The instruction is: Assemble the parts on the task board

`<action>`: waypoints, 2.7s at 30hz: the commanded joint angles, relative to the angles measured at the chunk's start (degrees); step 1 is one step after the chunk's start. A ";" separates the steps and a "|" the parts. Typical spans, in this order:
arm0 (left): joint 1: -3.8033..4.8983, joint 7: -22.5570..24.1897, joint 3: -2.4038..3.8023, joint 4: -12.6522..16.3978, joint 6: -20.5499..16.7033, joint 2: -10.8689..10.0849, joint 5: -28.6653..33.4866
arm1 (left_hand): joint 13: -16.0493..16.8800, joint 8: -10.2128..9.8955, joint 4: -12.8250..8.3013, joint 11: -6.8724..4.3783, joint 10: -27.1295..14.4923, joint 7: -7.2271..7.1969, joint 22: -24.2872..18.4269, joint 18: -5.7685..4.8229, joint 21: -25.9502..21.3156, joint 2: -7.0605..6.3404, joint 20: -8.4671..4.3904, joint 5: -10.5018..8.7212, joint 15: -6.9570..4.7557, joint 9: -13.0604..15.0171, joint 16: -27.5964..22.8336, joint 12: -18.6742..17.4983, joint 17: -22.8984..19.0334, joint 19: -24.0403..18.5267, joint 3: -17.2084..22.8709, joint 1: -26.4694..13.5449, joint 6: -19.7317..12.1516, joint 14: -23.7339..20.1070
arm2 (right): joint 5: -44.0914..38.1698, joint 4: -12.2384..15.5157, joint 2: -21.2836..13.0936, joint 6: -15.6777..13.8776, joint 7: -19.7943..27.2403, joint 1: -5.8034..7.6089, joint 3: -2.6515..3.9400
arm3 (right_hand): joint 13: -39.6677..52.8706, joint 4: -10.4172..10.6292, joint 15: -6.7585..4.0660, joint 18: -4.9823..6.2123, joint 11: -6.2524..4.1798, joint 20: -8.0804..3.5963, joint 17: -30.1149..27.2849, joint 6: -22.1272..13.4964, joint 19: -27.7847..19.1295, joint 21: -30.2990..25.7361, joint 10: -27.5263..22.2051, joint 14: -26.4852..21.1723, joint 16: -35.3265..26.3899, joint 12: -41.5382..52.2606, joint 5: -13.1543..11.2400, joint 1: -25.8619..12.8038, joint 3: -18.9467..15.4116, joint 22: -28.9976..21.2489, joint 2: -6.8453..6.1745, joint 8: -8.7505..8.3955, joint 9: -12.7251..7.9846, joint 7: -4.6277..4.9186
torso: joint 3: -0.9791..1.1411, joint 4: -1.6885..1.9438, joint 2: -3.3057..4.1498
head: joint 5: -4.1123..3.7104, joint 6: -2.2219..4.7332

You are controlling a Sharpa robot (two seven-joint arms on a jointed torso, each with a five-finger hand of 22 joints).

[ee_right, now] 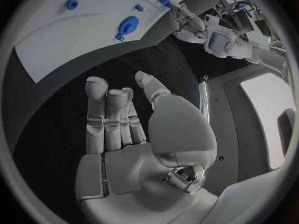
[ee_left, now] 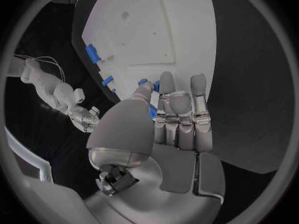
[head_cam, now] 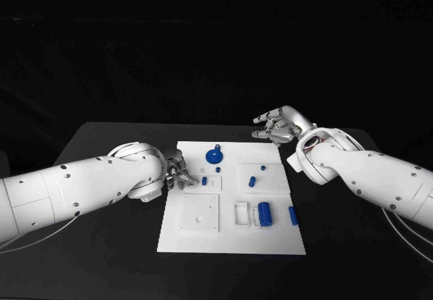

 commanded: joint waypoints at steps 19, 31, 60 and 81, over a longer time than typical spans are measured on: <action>-0.48 0.18 -0.26 -0.17 -0.83 -0.19 1.12 | -0.43 -0.55 -7.81 0.01 2.76 1.27 1.18 -0.07 1.76 1.71 -0.03 8.57 -0.11 -0.94 0.35 -0.37 0.10 -0.50 7.64 -1.88 -2.50 0.24 | -0.10 -0.08 0.11 0.66 0.33 -0.34 0.03 | -0.06 -0.08 -0.18 0.91 -0.21 -0.01 0.10 -0.33 1.86 0.29 0.13 -0.06 0.00 0.05 0.20 -0.39 0.31 3.34 -0.17 -0.33 -0.02 0.10 | -0.03 0.04 0.00 | -0.08 -0.01; -0.48 0.24 -0.25 -0.07 -0.52 -0.30 1.65 | -0.41 -0.80 -9.76 0.05 2.74 1.53 1.22 0.26 2.93 1.64 -0.04 12.59 -0.09 -2.12 0.40 -0.43 0.21 -1.10 10.53 -2.84 -2.08 0.18 | -0.10 -0.08 0.07 0.70 0.33 -0.41 0.03 | -0.06 -0.04 -0.19 0.91 -0.21 -0.02 0.12 -0.32 1.88 0.36 0.15 -0.03 0.02 0.06 0.24 -0.52 0.33 3.35 -0.16 -0.32 -0.01 0.11 | -0.02 0.07 -0.01 | -0.04 0.05; -0.41 3.99 2.26 2.58 -1.19 -3.47 4.80 | -0.57 -1.53 -14.27 0.00 2.77 1.26 1.15 0.76 5.63 2.56 -0.04 14.13 -0.14 -1.98 0.46 0.02 0.34 -2.28 12.80 -4.61 -0.05 0.32 | -0.06 -0.26 0.17 0.80 0.37 -0.51 0.03 | -0.06 -0.04 -0.19 0.91 -0.21 -0.02 0.12 -0.32 1.88 0.36 0.15 -0.03 0.02 0.06 0.24 -0.52 0.33 3.35 -0.16 -0.32 -0.01 0.11 | -0.05 0.06 0.00 | 0.06 0.53; 1.08 4.80 3.51 -1.95 12.01 -3.56 15.95 | -0.17 -2.48 -18.05 -0.01 2.77 1.26 1.18 0.59 5.72 4.47 -0.15 12.03 -0.22 -1.88 0.76 0.36 0.56 -2.47 12.78 -6.95 0.50 0.16 | -0.05 -0.45 0.17 0.79 0.35 -0.63 0.03 | -0.06 -0.10 -0.19 0.90 -0.22 -0.02 0.12 -0.29 1.87 0.41 0.15 -0.02 0.01 0.06 0.24 -0.47 0.39 3.35 -0.16 -0.33 -0.02 0.10 | -0.04 0.00 0.01 | 0.27 0.17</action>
